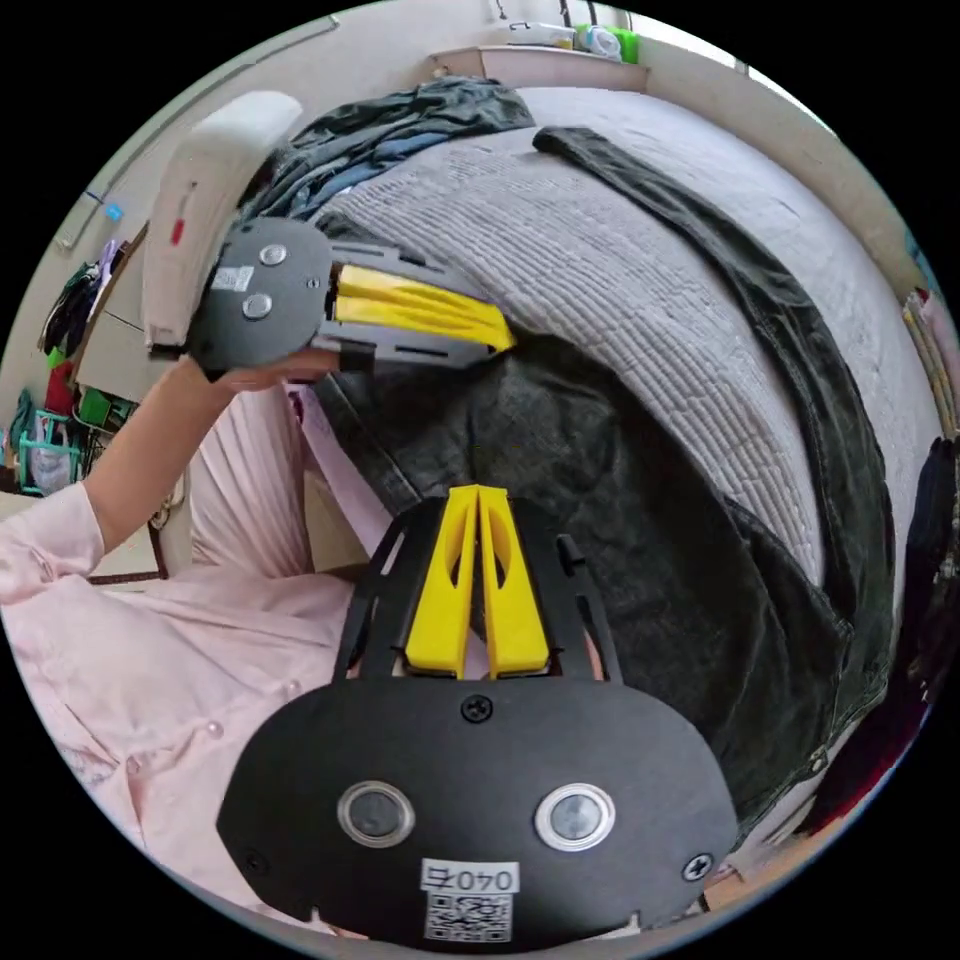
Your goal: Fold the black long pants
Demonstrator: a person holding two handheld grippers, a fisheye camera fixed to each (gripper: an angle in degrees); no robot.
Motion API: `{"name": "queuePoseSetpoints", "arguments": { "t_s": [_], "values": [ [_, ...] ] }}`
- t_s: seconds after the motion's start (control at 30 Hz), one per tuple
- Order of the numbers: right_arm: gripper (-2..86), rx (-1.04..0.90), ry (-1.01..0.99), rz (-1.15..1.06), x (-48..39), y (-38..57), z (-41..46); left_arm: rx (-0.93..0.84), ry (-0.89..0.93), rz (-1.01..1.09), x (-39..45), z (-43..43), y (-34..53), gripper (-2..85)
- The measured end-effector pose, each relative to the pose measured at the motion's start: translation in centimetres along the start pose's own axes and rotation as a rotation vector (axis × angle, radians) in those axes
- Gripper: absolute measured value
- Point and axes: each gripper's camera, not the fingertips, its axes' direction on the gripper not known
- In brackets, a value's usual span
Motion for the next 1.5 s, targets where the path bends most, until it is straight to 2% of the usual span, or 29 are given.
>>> {"name": "queuePoseSetpoints", "arguments": {
  "t_s": [0.03,0.07,0.13,0.17,0.23,0.3,0.37,0.43,0.5,0.57,0.63,0.7,0.73,0.8,0.9,0.97,1.03,1.07,1.1,1.2,1.27,1.33,1.37,1.4,1.5],
  "values": [
    [-1.0,0.067,-0.034,-0.033,-0.1,1.2,-0.4,0.001,0.052,-0.033,-1.0,-0.1,0.1,-0.9],
    [-1.0,-0.043,-0.114,-0.073,-0.2,1.8,0.0,0.007,0.106,-0.127,-3.2,-0.4,0.5,-0.9],
    [-1.0,-0.006,-0.123,-0.072,-0.1,2.8,-1.2,0.045,0.064,-0.228,-5.4,-1.9,1.8,-0.9],
    [-1.0,0.049,-0.08,-0.041,0.3,3.4,-2.4,0.081,-0.014,-0.296,-6.4,-3.5,3.1,-0.9],
    [-1.0,0.13,-0.023,0.023,1.6,4.1,-4.1,0.077,-0.076,-0.287,-7.2,-5.3,5.0,-0.9],
    [-1.0,0.138,0.025,0.098,3.9,4.7,-4.8,-0.022,-0.228,-0.297,-9.1,-5.9,7.8,-0.9],
    [-1.0,0.15,0.156,0.236,8.0,6.1,-6.2,-0.098,-0.383,-0.362,-11.9,-6.2,9.6,-0.9],
    [-1.0,0.205,0.246,0.368,11.4,7.2,-7.8,-0.076,-0.345,-0.421,-14.8,-7.2,10.0,-0.9],
    [-1.0,0.263,0.266,0.481,14.7,8.0,-9.2,0.026,-0.214,-0.449,-17.3,-8.1,7.7,-0.9],
    [-1.0,0.329,0.271,0.537,17.6,8.1,-10.1,0.065,-0.211,-0.443,-18.1,-7.6,4.1,-0.9],
    [-1.0,0.314,0.282,0.531,19.0,7.3,-9.4,0.09,-0.231,-0.412,-18.1,-6.3,-0.5,-0.9],
    [-0.9,0.174,0.244,0.483,20.1,5.9,-7.3,0.101,-0.235,-0.373,-17.7,-3.7,-7.0,-0.9],
    [-0.9,0.01,0.177,0.409,20.3,5.0,-5.3,0.097,-0.24,-0.365,-17.6,-2.9,-8.5,-0.9],
    [-1.0,0.006,0.209,0.326,19.4,4.9,-6.5,0.07,-0.263,-0.322,-17.2,0.0,-14.1,-0.9],
    [-1.0,0.173,0.13,0.32,19.7,6.2,-10.8,0.024,-0.312,-0.254,-17.2,4.1,-19.8,-0.9],
    [-1.0,0.253,0.191,0.422,21.3,7.6,-12.1,-0.032,-0.334,-0.24,-17.8,7.0,-22.1,-0.9],
    [-1.0,0.195,0.294,0.509,22.8,8.4,-10.7,-0.129,-0.327,-0.251,-19.1,10.0,-22.8,-0.9],
    [-1.0,0.095,0.326,0.554,23.9,8.8,-8.9,-0.193,-0.315,-0.259,-19.9,11.6,-22.2,-0.9],
    [-1.0,0.03,0.323,0.558,24.2,8.9,-7.7,-0.105,-0.273,-0.261,-20.3,10.7,-20.9,-0.9],
    [-1.0,-0.041,0.376,0.439,23.0,8.9,-6.2,-0.134,-0.121,-0.4,-24.1,8.5,-18.4,-0.9],
    [-1.0,-0.091,0.375,0.434,23.2,8.4,-6.0,-0.171,-0.108,-0.439,-26.0,7.3,-17.8,-0.9],
    [-1.0,-0.117,0.362,0.43,23.4,8.4,-6.0,-0.201,-0.232,-0.525,-26.5,5.5,-18.8,-0.9],
    [-1.0,-0.128,0.359,0.418,23.5,8.5,-6.2,-0.206,-0.427,-0.485,-25.2,4.4,-20.6,-0.9],
    [-1.0,-0.125,0.361,0.416,23.5,8.6,-6.4,-0.178,-0.544,-0.421,-23.4,3.6,-22.8,-0.9],
    [-1.0,0.031,0.449,0.54,25.1,11.0,-9.3,-0.099,-0.452,-0.313,-20.1,4.3,-27.6,-0.9]
  ]
}}
